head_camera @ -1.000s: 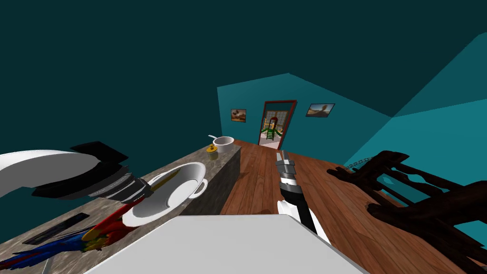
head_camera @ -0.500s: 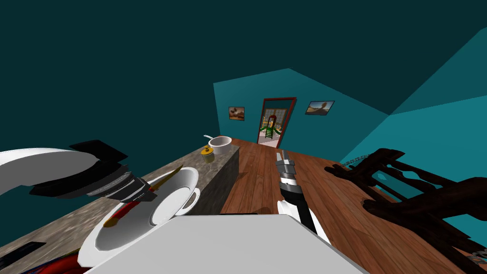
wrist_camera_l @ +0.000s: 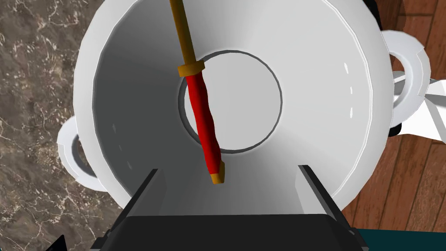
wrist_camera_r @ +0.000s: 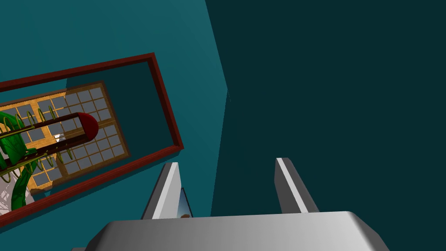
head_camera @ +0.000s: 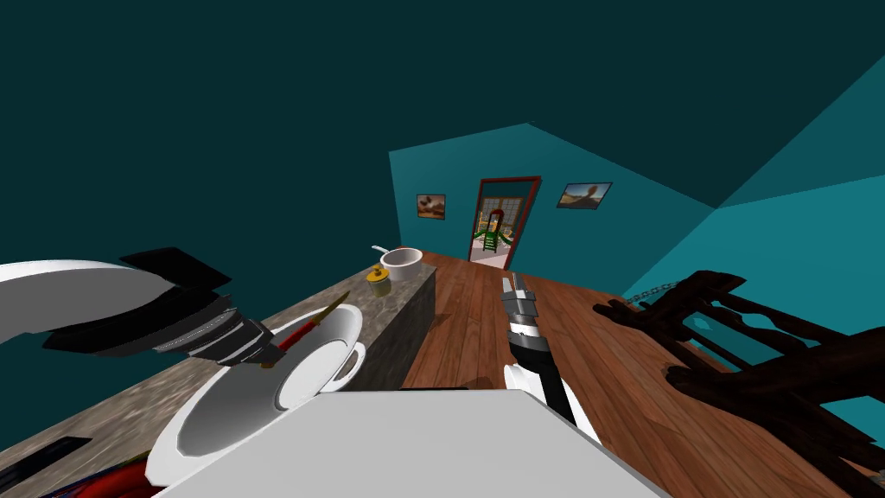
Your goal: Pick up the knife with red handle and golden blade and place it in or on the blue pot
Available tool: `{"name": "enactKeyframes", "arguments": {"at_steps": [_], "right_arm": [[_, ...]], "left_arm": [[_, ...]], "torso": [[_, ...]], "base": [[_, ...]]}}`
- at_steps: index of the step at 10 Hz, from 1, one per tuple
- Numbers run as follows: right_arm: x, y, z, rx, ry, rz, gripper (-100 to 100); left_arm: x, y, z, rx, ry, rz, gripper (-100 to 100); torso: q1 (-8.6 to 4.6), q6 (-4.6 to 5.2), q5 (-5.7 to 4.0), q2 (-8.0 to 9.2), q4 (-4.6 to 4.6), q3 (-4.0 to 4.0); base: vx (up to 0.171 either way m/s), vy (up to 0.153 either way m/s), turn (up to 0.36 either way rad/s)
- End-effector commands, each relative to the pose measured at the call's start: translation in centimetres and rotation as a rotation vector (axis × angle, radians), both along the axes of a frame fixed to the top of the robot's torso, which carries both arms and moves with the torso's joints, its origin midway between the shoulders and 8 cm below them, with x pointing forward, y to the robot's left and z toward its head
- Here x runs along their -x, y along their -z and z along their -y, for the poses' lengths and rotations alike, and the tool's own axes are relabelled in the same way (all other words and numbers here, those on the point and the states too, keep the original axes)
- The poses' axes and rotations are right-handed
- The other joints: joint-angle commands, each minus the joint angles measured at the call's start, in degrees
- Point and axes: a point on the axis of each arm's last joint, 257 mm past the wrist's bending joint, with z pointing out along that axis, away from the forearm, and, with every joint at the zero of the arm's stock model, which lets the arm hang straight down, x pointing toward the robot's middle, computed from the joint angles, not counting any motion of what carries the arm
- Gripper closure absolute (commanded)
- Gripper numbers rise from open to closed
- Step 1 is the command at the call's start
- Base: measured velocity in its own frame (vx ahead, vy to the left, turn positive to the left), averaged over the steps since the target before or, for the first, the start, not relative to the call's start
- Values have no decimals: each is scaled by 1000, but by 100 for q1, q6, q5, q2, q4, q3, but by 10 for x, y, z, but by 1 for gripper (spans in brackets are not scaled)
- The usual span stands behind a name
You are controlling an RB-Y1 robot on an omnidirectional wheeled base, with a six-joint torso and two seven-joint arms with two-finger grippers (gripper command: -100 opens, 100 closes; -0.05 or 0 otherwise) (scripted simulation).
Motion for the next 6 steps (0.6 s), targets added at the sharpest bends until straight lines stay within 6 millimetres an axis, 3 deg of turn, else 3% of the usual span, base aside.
{"name": "enactKeyframes", "arguments": {"at_steps": [1,6], "right_arm": [[0,0,0,0,0,0,0],[0,0,0,0,0,0,0]], "left_arm": [[2,-9,6,2,2,0,-100],[8,-36,25,-2,19,-4,-100]], "torso": [[0,0,0,0,0,0],[-17,0,-3,7,1,4]], "base": [[32,45,28],[9,3,16]]}}
